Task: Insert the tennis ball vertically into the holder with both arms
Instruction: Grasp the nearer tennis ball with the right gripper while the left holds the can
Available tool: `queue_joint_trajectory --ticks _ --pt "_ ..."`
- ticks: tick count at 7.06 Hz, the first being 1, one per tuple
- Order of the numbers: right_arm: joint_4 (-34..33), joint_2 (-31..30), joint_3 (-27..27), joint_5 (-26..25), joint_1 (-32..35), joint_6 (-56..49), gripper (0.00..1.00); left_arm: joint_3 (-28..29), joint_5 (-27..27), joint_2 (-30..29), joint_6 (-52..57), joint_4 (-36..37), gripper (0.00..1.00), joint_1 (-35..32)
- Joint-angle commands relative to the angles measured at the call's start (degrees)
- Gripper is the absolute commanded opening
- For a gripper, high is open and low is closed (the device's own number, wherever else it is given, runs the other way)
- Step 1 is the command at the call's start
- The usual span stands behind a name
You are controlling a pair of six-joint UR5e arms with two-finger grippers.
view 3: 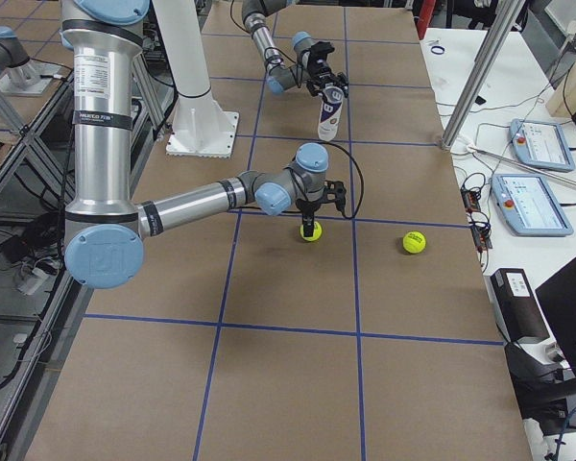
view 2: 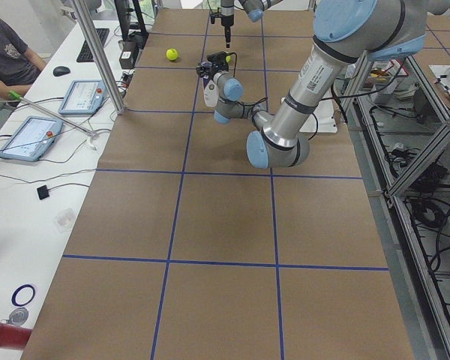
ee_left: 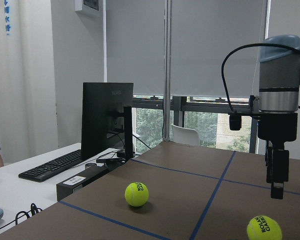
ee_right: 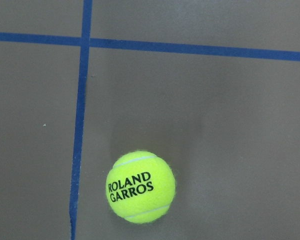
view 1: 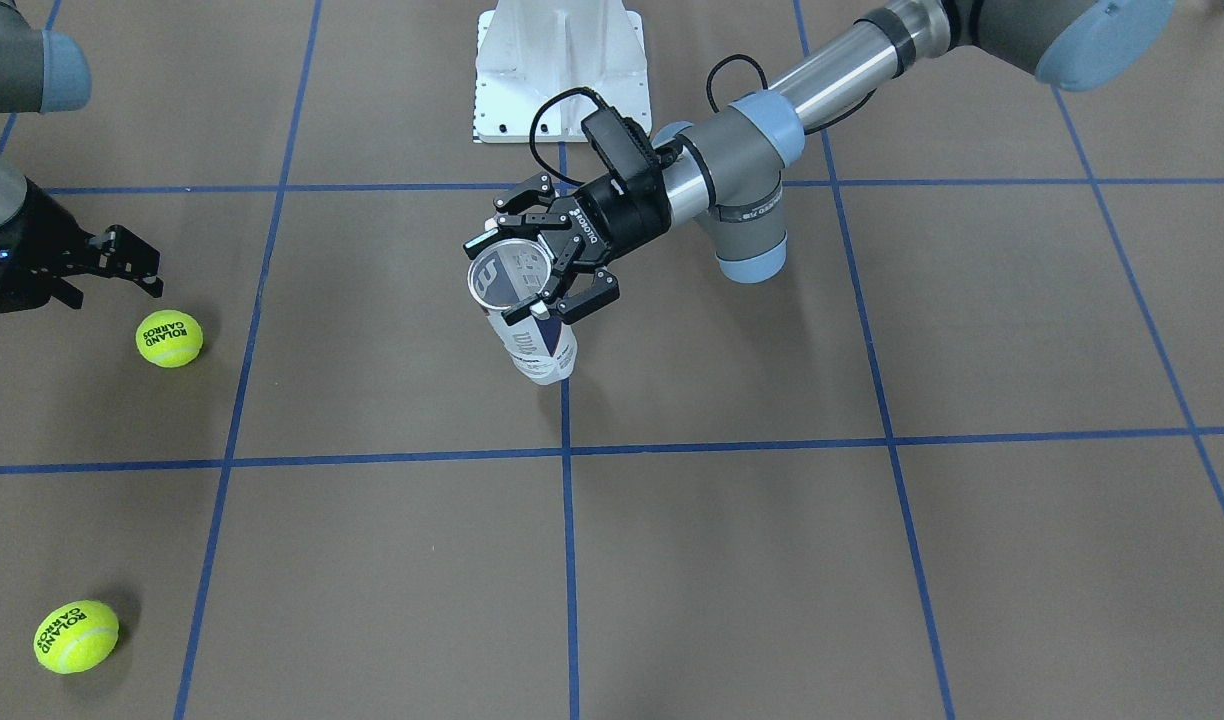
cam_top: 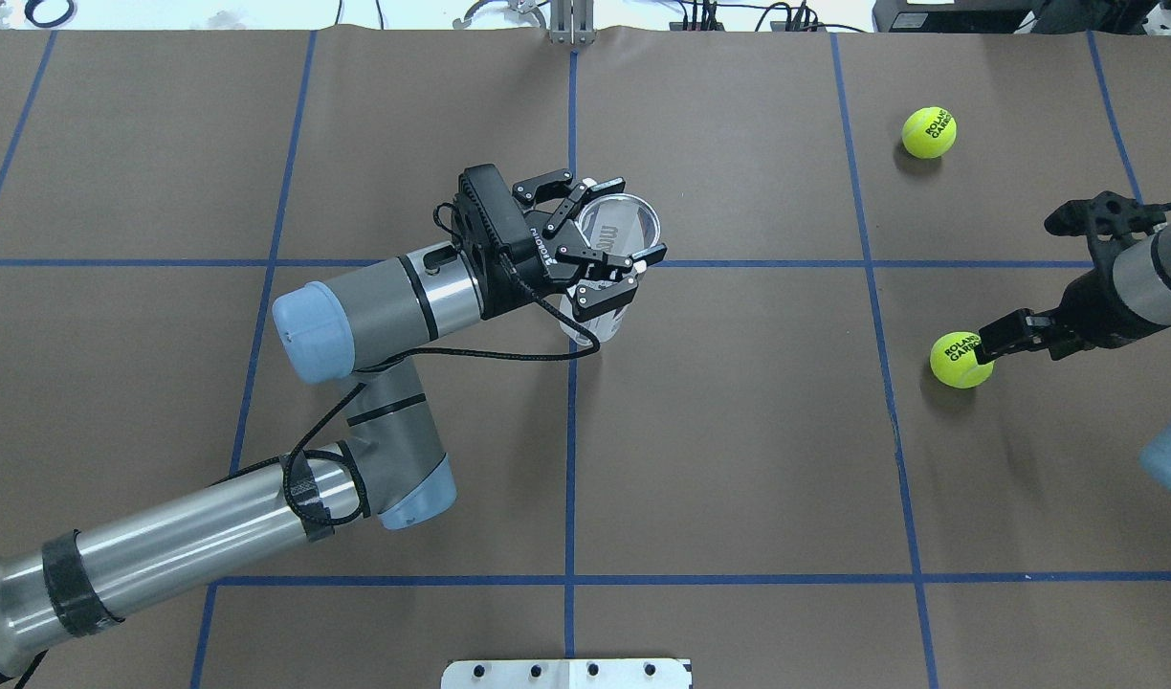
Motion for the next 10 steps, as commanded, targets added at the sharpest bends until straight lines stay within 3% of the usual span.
queue_joint_trajectory --ticks 1,5,8,9,10 --pt "7.12 0.37 -2.77 -7.49 -6.32 7.49 0.99 0.22 -0.07 0.07 0.0 -0.01 0.78 0.0" --pt "10.75 2.03 -7.61 -7.7 -6.34 7.24 0.96 0.22 -0.07 0.07 0.0 -0.01 0.78 0.0" --pt "10.75 3.1 -8.59 -9.79 -6.26 7.15 0.85 0.31 -0.07 0.07 0.0 -0.01 0.78 0.0" --pt "10.75 3.01 -8.59 -9.98 -6.17 7.15 0.63 0.49 -0.07 0.07 0.0 -0.01 0.78 0.0" --pt "10.75 2.83 -8.59 -9.98 -6.08 7.15 0.32 0.66 -0.07 0.07 0.0 -0.01 0.78 0.0"
